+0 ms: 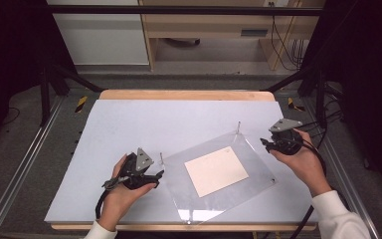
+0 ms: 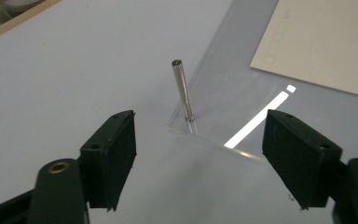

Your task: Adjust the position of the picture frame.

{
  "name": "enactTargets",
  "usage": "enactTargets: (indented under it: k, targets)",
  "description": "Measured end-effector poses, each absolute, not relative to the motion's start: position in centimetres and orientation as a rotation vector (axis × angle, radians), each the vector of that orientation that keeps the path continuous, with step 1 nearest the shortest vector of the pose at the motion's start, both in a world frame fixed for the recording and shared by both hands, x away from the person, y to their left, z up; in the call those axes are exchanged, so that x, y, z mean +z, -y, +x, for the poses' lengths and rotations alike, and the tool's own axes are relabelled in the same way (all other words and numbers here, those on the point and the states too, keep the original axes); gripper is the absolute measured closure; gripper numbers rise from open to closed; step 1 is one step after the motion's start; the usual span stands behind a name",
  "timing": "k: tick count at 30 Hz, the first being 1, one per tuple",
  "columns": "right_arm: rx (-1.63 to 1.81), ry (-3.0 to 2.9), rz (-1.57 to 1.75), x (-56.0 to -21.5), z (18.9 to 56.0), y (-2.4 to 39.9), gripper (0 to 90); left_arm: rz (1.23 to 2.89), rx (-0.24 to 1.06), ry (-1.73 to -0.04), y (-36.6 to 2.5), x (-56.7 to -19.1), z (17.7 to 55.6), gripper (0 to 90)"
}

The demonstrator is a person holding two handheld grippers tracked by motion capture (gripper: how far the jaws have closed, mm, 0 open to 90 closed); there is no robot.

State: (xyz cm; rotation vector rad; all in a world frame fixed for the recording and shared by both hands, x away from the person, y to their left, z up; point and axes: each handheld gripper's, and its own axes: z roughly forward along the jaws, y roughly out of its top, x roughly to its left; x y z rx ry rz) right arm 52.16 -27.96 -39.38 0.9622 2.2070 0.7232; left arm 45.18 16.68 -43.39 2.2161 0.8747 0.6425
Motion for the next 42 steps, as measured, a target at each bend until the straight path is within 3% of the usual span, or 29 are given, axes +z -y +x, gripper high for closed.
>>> enactTargets:
  k: [5,13,17,42]
  targets:
    - [0.769,-2.259,1.003,-38.9,54.6,27.6,49.9,2.181,0.601,-0.925,-15.8,-43.7,46.0,33.4]
    - [0.763,-2.329,0.992,-40.4,57.5,25.6,63.4,2.145,0.589,-0.958,-14.9,-44.1,46.6,42.9]
    - [0.738,-2.366,0.967,-41.4,59.1,24.1,65.1,2.13,0.601,-0.982,-14.7,-44.5,47.1,47.7]
    - [0.73,-2.449,1.068,-44.0,63.3,22.4,69.0,2.118,0.564,-1.067,-14.1,-45.7,48.3,58.3]
